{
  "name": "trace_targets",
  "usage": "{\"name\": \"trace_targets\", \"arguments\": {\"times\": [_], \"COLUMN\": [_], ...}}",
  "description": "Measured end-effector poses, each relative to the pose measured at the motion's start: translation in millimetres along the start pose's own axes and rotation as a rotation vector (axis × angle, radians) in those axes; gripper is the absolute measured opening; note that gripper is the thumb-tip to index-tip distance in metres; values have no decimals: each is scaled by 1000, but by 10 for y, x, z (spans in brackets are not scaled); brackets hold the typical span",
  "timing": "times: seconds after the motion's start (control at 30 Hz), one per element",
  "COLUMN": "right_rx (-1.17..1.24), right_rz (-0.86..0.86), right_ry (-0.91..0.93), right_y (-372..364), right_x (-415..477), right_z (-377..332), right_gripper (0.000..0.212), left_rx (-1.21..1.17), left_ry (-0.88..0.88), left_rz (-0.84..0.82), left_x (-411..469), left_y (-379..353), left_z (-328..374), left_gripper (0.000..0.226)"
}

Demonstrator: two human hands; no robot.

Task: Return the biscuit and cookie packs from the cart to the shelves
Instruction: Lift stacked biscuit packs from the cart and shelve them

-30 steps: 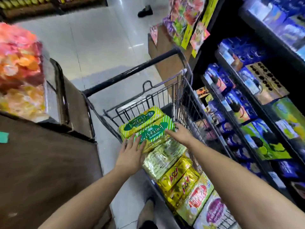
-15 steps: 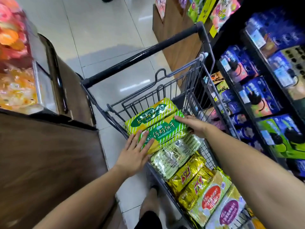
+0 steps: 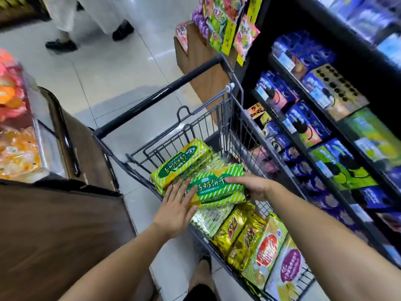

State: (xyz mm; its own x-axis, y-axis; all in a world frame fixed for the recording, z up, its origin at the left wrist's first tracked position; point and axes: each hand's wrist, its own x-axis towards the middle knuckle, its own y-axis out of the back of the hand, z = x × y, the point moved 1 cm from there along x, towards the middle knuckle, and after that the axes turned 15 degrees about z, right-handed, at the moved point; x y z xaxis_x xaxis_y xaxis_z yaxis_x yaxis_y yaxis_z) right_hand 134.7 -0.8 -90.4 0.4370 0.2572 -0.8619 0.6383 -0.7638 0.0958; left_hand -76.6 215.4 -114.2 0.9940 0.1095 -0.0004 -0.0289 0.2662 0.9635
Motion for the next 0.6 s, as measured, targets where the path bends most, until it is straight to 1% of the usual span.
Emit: {"name": "trace_targets", "arguments": {"times": [0.1, 0.17, 0.23, 0.27, 0.3, 0.37, 0.43, 0.5, 0.53, 0.6], "right_rx": [112, 226, 336, 385, 435, 524, 578, 620, 662, 778], "right_rz": [92, 97, 89, 97, 119, 194, 266, 347, 391, 477], "right_ry": [51, 90, 127, 142, 154, 159, 168, 179, 188, 225], "right_y": [320, 626, 970, 1142, 1316, 1646, 1927, 2170, 2277, 2489], "right_x": [-414, -747, -1088, -1271, -1467, -1913, -2393, -2847, -3056, -3488], "right_z": [287, 539, 893, 1103, 1330, 1812, 2342, 2900, 3186, 3781], "right_gripper": [80, 87, 77, 69, 65, 68, 72, 72, 70, 67], "left_rx": [-187, -338, -559, -688, -827, -1105, -1232, -1222, -1198, -1161], "left_ry": [159, 312, 459, 541, 632, 757, 739, 657, 629, 585], "left_rz": [51, 98, 88, 39, -49, -283, -433, -482, -500, -554], "left_x": [114, 195, 280, 305, 301, 227, 88, -91, -193, -408], "left_y": [59, 101, 152, 168, 177, 153, 122, 59, 30, -34], "left_z": [368, 717, 1162, 1406, 1663, 2215, 2832, 3491, 3822, 4480], "left_gripper": [74, 76, 86, 90, 94, 94, 93, 94, 89, 73]}}
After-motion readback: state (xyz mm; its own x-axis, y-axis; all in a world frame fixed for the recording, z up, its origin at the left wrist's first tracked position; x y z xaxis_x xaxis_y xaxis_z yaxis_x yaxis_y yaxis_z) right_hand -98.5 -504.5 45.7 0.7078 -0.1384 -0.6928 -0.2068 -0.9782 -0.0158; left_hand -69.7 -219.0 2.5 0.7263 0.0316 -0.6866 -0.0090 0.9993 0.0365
